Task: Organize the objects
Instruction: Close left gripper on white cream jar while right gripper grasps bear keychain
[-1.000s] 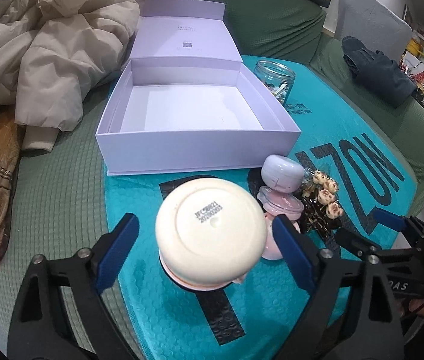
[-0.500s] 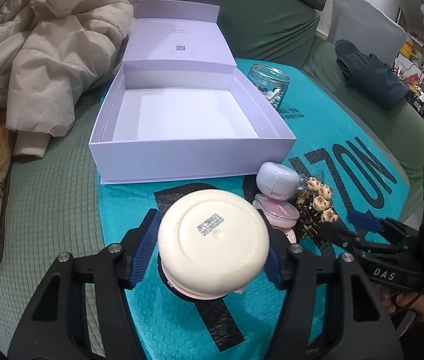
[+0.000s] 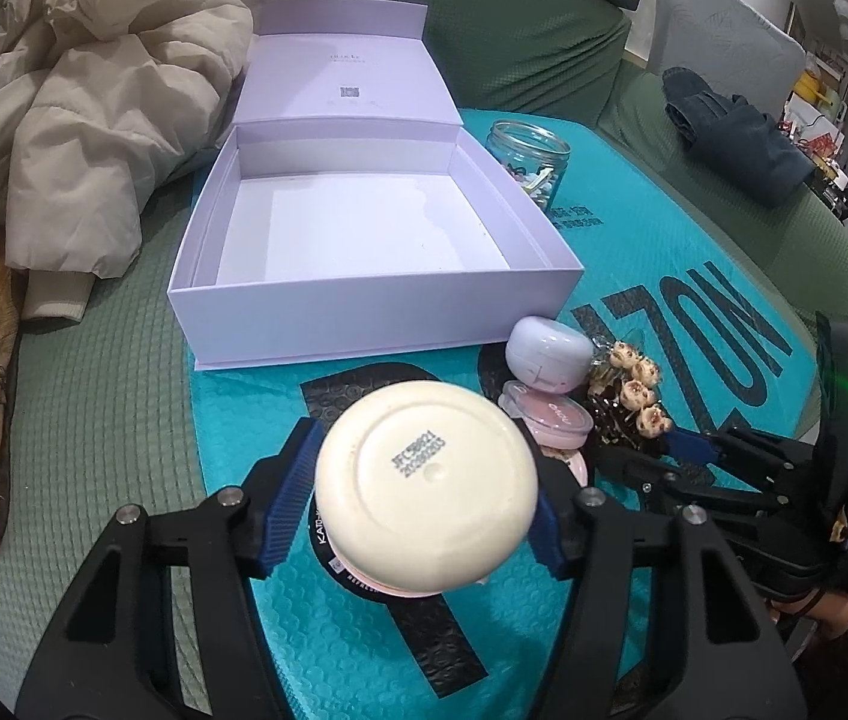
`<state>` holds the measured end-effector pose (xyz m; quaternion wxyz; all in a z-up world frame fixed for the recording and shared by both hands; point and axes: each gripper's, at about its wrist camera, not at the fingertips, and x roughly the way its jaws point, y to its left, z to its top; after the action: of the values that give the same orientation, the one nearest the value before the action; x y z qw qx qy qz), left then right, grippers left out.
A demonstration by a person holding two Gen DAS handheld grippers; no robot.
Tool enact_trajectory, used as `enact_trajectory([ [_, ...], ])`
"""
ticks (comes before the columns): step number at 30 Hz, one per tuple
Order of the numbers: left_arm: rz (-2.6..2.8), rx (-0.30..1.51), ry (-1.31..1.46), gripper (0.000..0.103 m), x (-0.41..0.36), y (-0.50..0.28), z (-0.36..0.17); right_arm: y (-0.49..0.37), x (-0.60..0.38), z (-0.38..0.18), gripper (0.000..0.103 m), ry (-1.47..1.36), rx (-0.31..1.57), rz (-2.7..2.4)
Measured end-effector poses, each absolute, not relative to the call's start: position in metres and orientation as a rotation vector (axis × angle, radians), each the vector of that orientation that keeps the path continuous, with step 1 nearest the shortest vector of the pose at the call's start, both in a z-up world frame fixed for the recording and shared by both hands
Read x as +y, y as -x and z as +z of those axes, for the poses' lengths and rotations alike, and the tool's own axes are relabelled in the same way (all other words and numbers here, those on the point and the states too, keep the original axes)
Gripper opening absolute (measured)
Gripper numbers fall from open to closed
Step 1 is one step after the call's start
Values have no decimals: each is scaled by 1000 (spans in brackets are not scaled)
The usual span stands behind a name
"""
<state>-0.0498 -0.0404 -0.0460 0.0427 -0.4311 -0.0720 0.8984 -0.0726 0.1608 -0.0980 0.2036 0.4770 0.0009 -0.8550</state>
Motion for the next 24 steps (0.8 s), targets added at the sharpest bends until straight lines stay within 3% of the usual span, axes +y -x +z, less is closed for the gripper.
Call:
enact_trajectory([
  [2, 2760, -191, 1302, 52, -38, 48, -42, 70, 162, -96, 43, -1318, 3, -2384],
  [24, 2756, -88, 1265, 52, -15, 35, -17, 33, 182, -72, 36, -1226, -4, -2402],
])
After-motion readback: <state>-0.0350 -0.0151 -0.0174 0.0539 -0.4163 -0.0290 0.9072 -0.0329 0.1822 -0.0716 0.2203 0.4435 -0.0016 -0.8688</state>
